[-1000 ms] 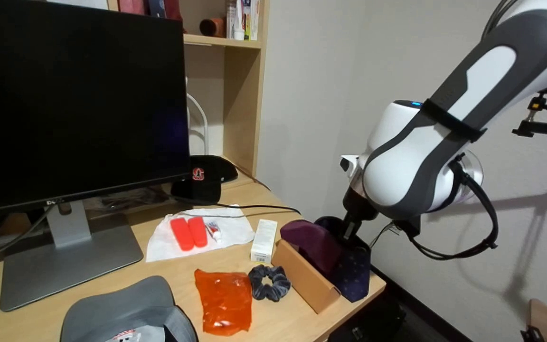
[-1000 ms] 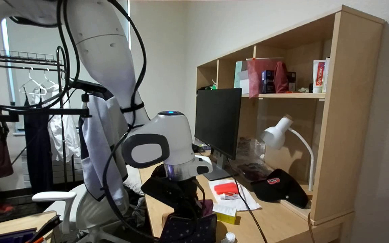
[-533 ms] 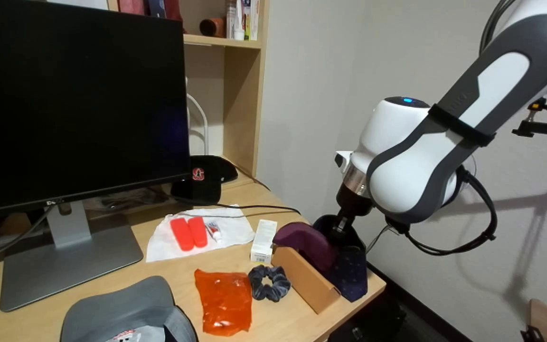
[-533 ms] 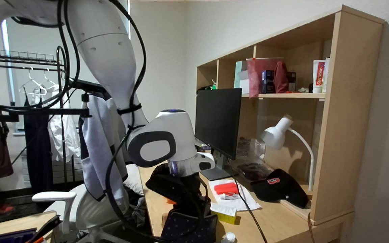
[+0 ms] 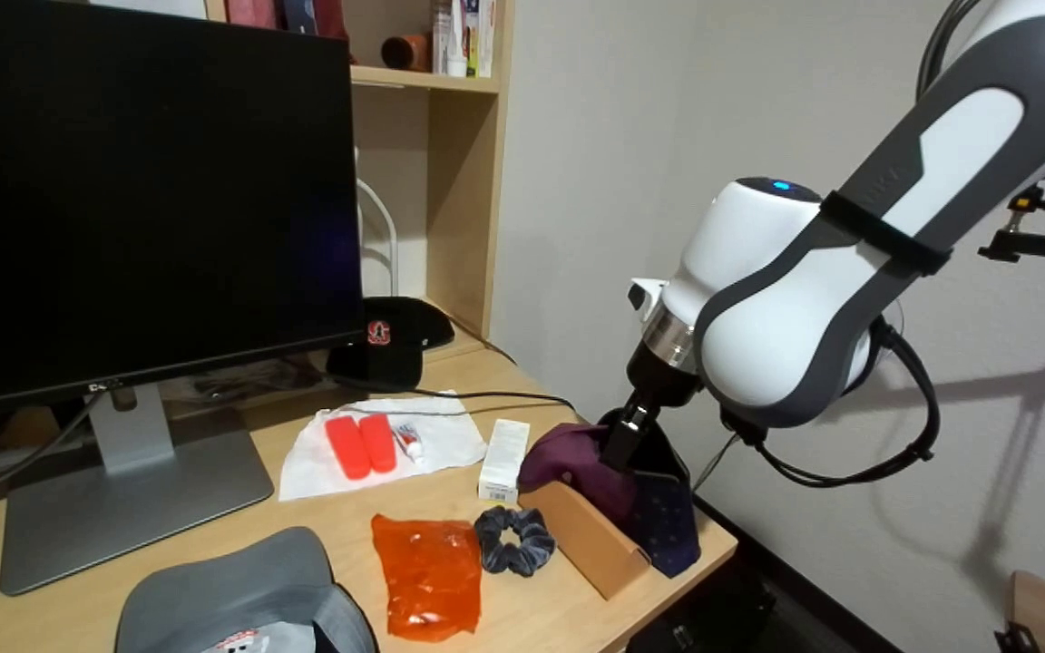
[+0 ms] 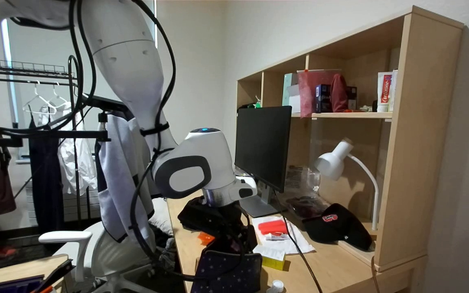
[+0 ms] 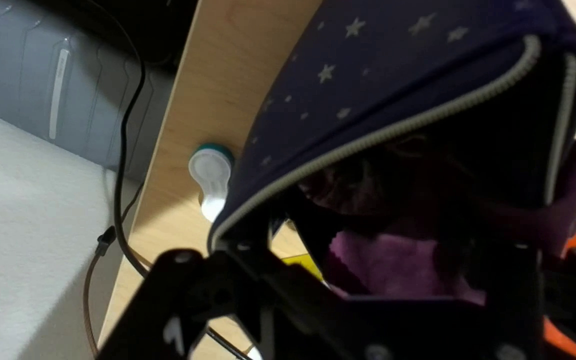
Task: Put the white object in the blue purse
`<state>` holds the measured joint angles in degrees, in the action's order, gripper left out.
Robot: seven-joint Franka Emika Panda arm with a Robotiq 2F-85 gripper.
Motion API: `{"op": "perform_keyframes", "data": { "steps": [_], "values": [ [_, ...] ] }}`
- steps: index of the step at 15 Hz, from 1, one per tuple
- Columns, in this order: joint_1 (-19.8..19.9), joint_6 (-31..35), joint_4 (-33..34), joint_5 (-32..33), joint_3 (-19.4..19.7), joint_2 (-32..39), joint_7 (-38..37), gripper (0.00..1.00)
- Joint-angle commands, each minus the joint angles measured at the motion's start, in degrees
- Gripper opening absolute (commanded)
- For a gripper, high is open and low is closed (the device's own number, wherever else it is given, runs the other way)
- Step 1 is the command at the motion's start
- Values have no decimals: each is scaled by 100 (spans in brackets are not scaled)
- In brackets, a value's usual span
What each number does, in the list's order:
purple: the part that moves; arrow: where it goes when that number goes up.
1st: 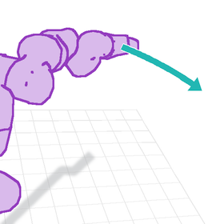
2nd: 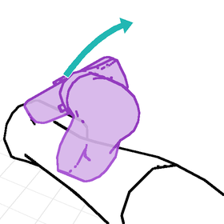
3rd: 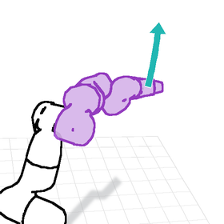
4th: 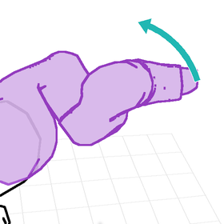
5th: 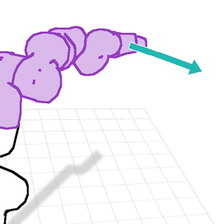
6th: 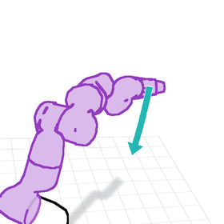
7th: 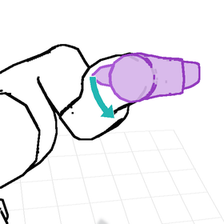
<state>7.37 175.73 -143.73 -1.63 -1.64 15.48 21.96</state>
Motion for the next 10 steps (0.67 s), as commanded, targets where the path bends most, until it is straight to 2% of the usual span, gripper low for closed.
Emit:
{"op": "perform_keyframes", "data": {
  "steps": [1, 9, 10],
  "values": [
    [289, 296, -118, -169, -333, -147, 130, 55],
    [695, 612, -162, -187, -775, -201, 102, 2],
    [753, 646, -160, -187, -835, -199, 104, 1]
  ]
}}
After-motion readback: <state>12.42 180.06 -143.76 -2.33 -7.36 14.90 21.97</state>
